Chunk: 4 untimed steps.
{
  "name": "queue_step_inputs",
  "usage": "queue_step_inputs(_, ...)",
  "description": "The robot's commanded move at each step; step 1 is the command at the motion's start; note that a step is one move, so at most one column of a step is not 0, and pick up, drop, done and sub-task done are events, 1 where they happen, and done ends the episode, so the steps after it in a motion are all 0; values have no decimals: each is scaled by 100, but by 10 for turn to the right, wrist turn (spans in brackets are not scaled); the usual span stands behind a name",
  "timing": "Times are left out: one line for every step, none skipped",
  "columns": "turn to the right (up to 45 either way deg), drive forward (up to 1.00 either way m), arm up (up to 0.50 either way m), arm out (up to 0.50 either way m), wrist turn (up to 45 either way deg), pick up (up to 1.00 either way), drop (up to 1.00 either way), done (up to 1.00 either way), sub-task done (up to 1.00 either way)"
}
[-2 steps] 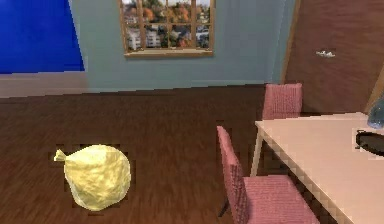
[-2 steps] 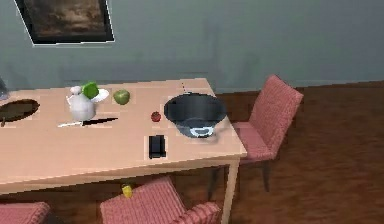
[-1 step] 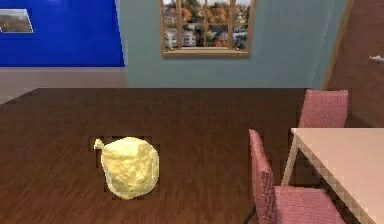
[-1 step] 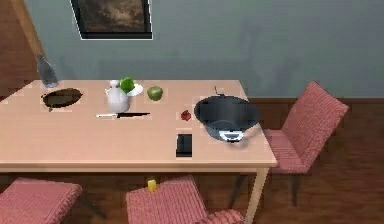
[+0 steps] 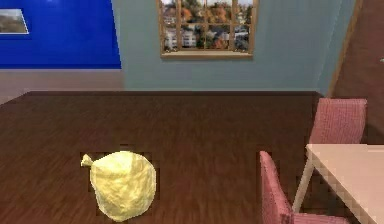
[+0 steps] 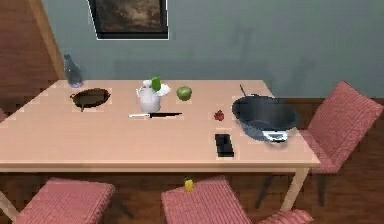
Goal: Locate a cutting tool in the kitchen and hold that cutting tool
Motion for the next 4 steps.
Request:
queue_step_inputs(360, 0, 0, 0, 0, 0, 0, 0, 0)
queue_step_inputs(0, 25, 0, 0, 0, 0, 0, 0, 0)
queue_step_inputs(-330, 0, 0, 0, 0, 0, 0, 0, 0)
queue_step_inputs(450, 0, 0, 0, 0, 0, 0, 0, 0)
